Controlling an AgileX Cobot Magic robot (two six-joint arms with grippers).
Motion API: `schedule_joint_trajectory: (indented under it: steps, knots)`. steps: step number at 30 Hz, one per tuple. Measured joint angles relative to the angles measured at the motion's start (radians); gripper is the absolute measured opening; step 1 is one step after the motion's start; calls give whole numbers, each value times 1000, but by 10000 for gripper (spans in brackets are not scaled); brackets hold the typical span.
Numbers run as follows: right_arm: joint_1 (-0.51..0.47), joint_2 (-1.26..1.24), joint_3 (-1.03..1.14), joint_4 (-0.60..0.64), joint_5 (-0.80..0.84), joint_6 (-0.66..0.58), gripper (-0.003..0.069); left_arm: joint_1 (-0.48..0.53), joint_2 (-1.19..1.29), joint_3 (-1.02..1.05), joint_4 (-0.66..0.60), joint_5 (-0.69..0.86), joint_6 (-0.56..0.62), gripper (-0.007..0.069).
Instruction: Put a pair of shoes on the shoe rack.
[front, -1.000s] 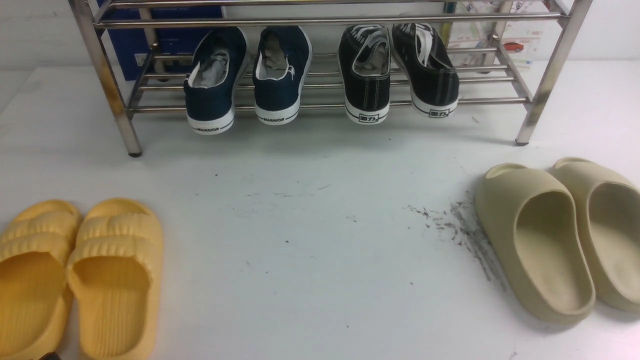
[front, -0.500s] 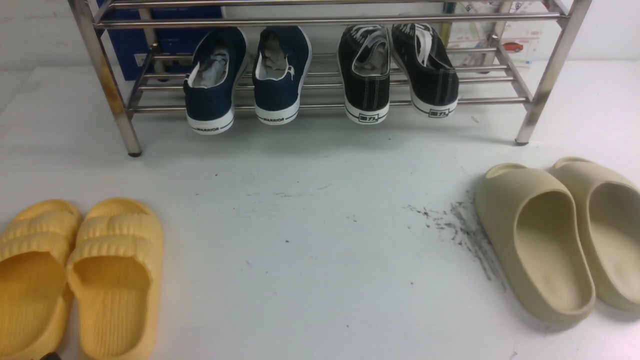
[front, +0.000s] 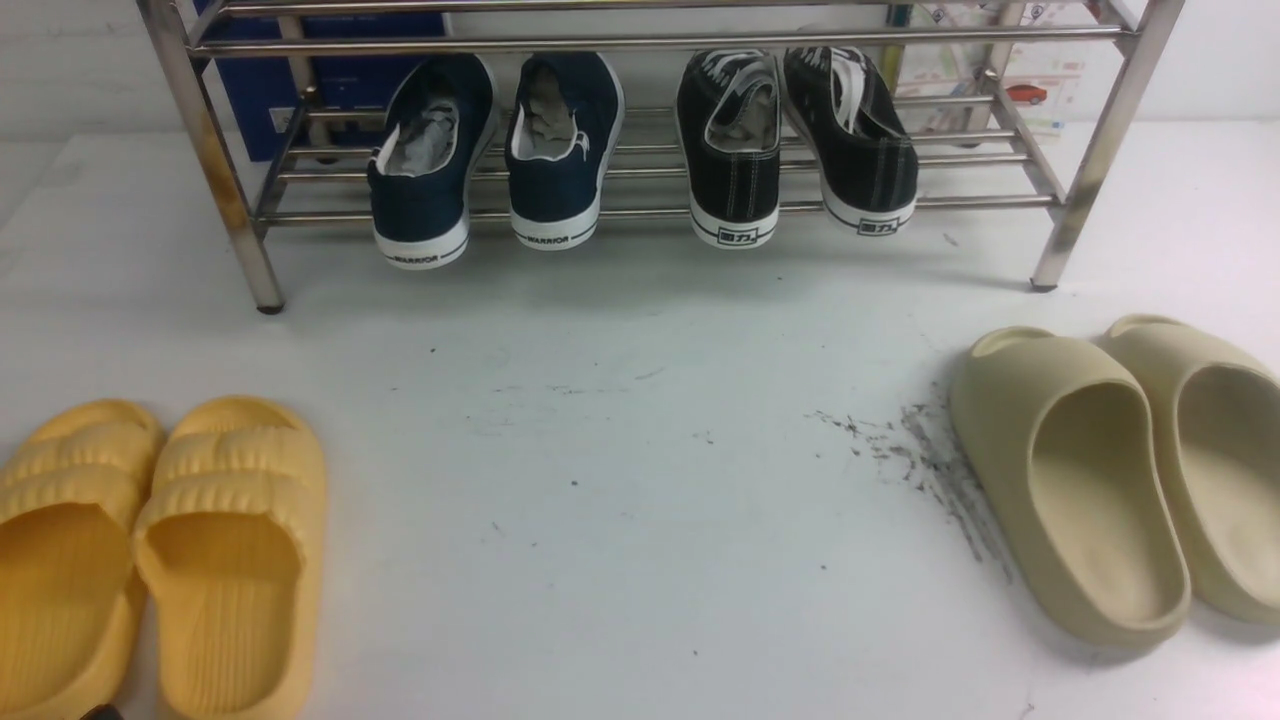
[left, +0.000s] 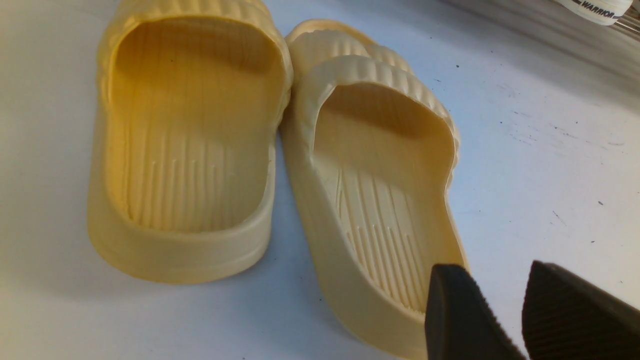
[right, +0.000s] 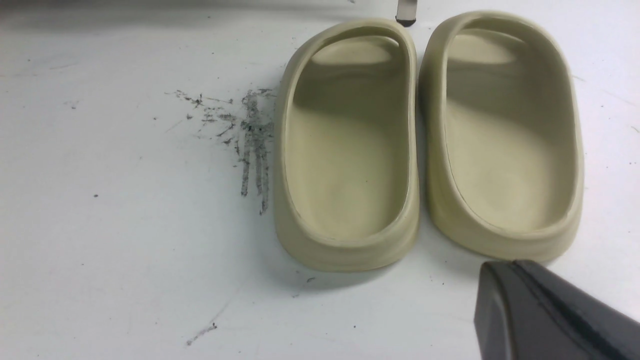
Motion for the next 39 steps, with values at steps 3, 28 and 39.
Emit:
schedule_joint_trajectory:
  steps: [3,28,39]
  knots:
    - [0,0,0,0,0,0,-1,0,0,0,0,0,0,217]
    - [-1,0,0,0,-1,0,15,0,0,0,0,0,0,236]
    - [-1,0,0,0,-1,0,24,0,0,0,0,0,0,237]
